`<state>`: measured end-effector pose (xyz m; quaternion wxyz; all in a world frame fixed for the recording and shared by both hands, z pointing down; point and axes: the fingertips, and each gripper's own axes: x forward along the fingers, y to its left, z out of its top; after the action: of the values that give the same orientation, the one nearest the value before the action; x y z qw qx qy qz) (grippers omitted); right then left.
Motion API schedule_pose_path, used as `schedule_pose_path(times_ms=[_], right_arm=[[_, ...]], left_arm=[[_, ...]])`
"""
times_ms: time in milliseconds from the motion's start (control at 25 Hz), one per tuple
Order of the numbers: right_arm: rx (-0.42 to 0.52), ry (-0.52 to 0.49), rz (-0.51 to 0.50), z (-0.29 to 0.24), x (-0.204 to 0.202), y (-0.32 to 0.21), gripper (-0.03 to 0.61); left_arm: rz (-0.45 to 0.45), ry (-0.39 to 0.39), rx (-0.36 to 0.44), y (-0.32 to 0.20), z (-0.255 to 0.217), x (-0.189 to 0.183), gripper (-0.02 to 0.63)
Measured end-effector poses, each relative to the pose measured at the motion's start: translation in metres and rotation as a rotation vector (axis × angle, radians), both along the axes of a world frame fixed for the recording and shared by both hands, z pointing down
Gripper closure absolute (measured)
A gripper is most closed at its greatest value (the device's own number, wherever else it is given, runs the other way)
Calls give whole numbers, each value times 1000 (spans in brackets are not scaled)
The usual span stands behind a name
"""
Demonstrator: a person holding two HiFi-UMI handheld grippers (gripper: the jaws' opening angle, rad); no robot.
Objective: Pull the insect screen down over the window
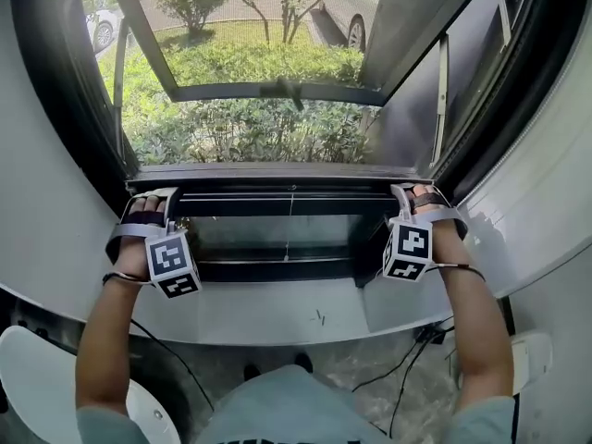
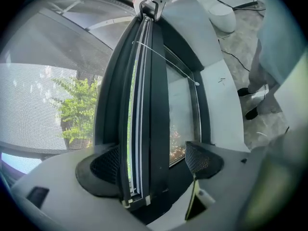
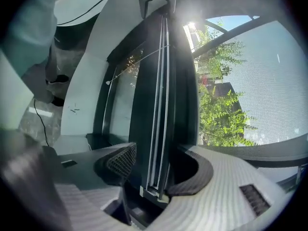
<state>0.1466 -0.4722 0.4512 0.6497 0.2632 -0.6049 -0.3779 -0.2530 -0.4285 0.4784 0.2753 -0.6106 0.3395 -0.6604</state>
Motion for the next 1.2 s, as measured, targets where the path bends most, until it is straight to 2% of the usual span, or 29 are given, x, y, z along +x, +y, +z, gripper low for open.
schedule_pose_path(times_ms=[320,520,720,840,1040,1200], right_arm=[[-10,-18,9,24,0,-1,356],[23,-68,4,24,-2,-2,356],[47,-50,13,25,-3,-2,364],[101,-60,0,23,-4,-7,379],[226,-104,17,25,-3,-11,380],[293,-100,49,26,-4,-12,380]], left_arm=[[5,11,-34,-1,23,2,196],[9,32,-38,0,24,1,196],[20,37,-42,0,26,1,196],[25,43,-8,-3,27,1,196],[9,32,104,-11,30,2,196],[-6,23,112,-9,32,0,196]])
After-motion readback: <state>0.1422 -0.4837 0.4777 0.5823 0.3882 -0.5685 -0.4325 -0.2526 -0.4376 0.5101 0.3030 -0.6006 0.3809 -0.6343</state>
